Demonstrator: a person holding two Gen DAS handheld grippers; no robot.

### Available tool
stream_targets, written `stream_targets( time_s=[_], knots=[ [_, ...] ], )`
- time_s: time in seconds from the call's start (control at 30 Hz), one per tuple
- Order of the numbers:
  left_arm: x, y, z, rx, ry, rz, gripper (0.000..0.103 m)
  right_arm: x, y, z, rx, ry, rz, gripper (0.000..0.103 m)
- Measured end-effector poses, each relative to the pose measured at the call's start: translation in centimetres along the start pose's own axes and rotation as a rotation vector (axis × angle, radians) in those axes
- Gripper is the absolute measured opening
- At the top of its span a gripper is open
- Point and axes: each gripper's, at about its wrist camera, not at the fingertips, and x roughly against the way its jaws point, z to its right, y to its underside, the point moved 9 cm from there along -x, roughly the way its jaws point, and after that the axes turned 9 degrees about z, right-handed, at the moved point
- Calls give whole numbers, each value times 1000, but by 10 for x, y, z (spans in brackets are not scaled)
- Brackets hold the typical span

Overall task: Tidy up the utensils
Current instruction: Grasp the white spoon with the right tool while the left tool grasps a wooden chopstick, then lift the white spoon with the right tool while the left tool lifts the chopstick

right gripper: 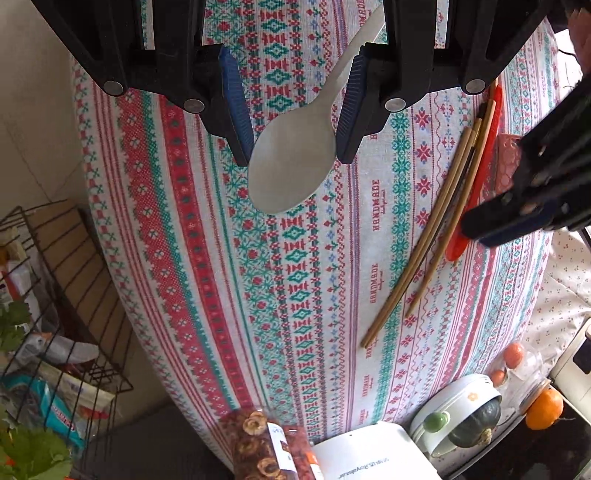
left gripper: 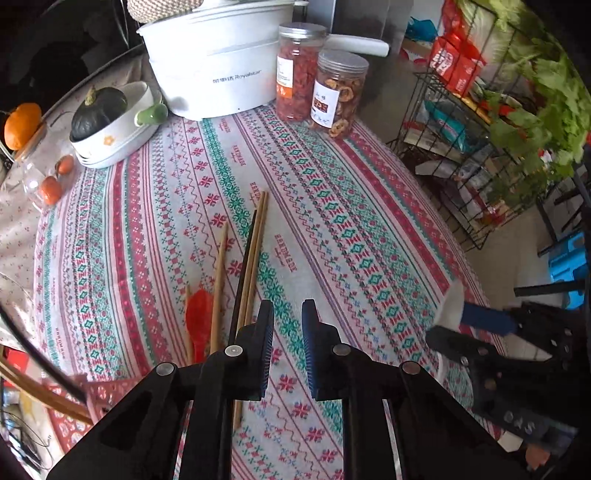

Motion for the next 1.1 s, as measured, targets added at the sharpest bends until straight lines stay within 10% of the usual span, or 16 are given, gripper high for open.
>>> stream_targets(
  time_s=[0.77, 1.1],
  knots=[
    [-98, -33, -28, 46, -63, -113, 10, -7, -2, 3, -14, -37, -23, 41],
    [-33, -44, -5, -8, -6, 32, 4, 14, -9, 7, 13, -8, 60, 41]
  ],
)
